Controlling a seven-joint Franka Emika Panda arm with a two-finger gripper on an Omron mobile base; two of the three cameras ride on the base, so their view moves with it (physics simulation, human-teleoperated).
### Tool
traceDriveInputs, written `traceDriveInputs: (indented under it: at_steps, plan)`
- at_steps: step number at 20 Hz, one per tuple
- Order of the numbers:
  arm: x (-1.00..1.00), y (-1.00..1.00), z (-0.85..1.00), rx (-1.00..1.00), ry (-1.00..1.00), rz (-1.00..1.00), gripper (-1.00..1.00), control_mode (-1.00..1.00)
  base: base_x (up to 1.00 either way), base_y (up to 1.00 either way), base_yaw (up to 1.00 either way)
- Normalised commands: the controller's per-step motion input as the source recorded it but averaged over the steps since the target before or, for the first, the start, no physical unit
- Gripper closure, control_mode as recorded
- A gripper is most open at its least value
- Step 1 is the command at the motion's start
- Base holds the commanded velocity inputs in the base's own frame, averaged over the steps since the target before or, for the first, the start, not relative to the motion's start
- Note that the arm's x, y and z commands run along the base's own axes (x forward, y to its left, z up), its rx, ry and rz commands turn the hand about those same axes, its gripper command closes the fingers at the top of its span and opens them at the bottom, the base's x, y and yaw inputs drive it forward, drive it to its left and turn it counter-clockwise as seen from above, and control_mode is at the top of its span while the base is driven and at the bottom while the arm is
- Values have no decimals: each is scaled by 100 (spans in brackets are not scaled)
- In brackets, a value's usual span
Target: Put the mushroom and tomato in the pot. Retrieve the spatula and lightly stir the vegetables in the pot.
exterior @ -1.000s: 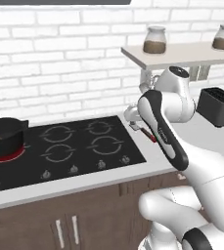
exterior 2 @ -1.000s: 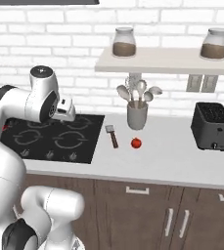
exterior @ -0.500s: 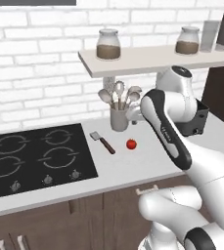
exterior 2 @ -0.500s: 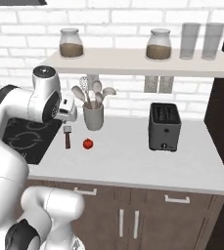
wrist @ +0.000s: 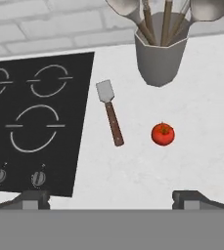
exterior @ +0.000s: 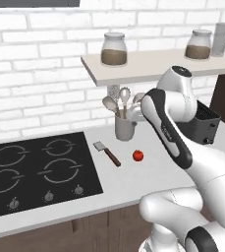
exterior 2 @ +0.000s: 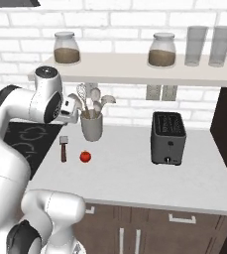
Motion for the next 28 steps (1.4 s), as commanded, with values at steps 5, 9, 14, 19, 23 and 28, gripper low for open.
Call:
traceDriveInputs:
  at_steps: [5,9,14,19,23,28]
  plan:
    - [-3,0,-58,0,4,0,-100,-100,0,0,0]
    - [0,-21,-79,1,0,0,-100,-100,0,0,0]
    - [0,-55,-80,3,0,0,-100,-100,0,0,0]
    - [28,-39,-55,-3,8,0,-100,-100,0,0,0]
    - [51,-27,-30,0,29,0,-100,-100,0,0,0]
    - [53,1,-31,0,17,0,-100,-100,0,0,0]
